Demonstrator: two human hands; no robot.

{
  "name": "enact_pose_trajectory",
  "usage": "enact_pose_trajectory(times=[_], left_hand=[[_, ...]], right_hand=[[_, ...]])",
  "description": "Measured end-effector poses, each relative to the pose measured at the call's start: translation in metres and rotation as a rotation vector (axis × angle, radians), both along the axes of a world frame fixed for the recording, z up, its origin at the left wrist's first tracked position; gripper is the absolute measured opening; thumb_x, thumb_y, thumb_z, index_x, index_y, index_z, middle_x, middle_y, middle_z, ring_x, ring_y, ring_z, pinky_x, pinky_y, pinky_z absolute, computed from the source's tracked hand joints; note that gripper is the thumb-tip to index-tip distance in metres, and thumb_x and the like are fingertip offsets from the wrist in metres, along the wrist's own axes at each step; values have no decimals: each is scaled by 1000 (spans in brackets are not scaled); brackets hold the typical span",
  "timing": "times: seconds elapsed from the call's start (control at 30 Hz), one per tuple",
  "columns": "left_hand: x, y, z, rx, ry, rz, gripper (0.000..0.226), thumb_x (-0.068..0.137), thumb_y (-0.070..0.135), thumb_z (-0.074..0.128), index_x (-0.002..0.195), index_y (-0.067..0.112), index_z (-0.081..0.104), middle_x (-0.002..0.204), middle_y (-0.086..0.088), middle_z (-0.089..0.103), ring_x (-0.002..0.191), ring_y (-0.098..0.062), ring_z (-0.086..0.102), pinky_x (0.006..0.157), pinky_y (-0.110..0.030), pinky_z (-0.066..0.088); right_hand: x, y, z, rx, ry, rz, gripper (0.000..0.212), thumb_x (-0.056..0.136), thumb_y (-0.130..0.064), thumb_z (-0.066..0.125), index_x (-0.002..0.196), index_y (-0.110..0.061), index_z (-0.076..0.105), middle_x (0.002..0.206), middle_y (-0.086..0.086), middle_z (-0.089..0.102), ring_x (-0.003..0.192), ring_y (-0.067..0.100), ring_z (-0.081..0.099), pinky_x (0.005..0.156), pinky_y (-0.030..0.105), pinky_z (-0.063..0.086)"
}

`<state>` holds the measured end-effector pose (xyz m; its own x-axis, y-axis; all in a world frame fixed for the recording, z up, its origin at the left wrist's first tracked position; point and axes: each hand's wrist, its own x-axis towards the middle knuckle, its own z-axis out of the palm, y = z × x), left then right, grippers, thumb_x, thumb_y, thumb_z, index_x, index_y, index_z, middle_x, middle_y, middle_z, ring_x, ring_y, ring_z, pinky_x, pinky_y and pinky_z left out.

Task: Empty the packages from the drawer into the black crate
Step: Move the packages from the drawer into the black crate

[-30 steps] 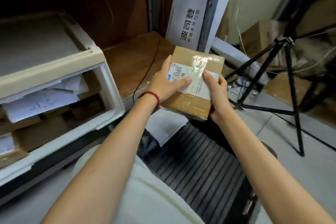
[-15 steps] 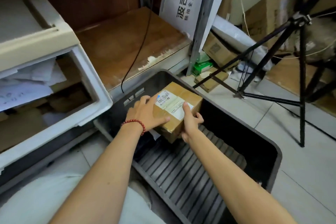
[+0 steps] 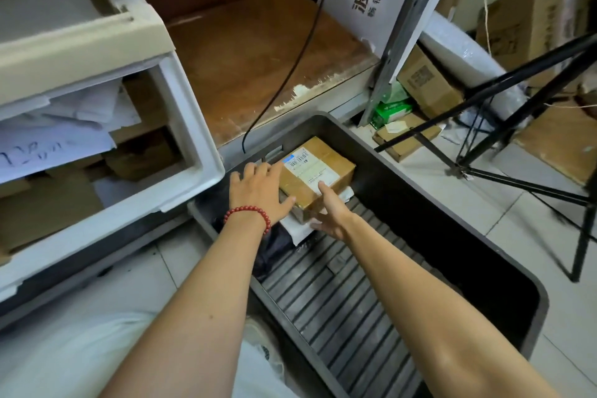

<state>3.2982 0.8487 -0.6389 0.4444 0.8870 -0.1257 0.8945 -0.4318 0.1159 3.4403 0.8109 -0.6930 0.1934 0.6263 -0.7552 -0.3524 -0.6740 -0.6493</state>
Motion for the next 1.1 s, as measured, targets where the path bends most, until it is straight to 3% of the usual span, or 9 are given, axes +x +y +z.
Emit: enact_pose_trajectory(times=[0.07,0.17,0.27,0.4,0.63,0.87,1.1], left_hand=[[-8,1,4,33,13,-6,68,89,58,49,146,27,28,147,-2,39,134,-26,34,103,-44,32],[-26,0,12,61,17,21,66,90,57,46,146,28,27,146,0,40,133,-24,35,101,-41,33],[-52,-5,23,37,31,87,64,92,56,45,147,29,28,146,0,41,134,-25,35,104,-43,31],[-89,-17,41,64,42,168,63,91,56,46,145,28,32,145,-1,43,133,-26,37,105,-44,33],[-154,-59,67,114,15,335,62,90,55,48,144,29,32,142,1,46,130,-24,40,101,-42,33],[-194,-95,94,127,-25,466,63,91,54,49,145,25,34,141,-3,47,130,-26,41,104,-45,33],[-196,-105,117,203,-56,506,64,90,54,51,145,24,33,143,-4,45,131,-27,40,102,-45,33]], right_hand=[[3,-5,-1,-11,-156,75,61,101,-49,37,151,-14,26,143,3,46,128,26,47,100,37,36],[7,-11,6,18,-625,256,82,91,-55,54,152,-12,22,155,9,32,141,28,33,113,39,28],[0,-8,26,117,-1002,532,82,89,-63,49,153,-19,21,157,7,28,143,28,30,115,49,27],[-29,0,61,360,-1215,738,72,95,-60,40,153,-20,23,160,4,23,147,23,21,118,47,21],[-98,-16,102,634,-1216,862,70,95,-58,44,151,-20,28,161,2,19,148,20,17,119,39,19],[-129,-41,123,670,-1030,897,71,93,-56,50,150,-19,29,162,0,10,148,22,18,117,39,23],[-143,-50,147,736,-1005,868,72,92,-56,53,148,-17,31,161,0,10,144,22,28,114,39,29]])
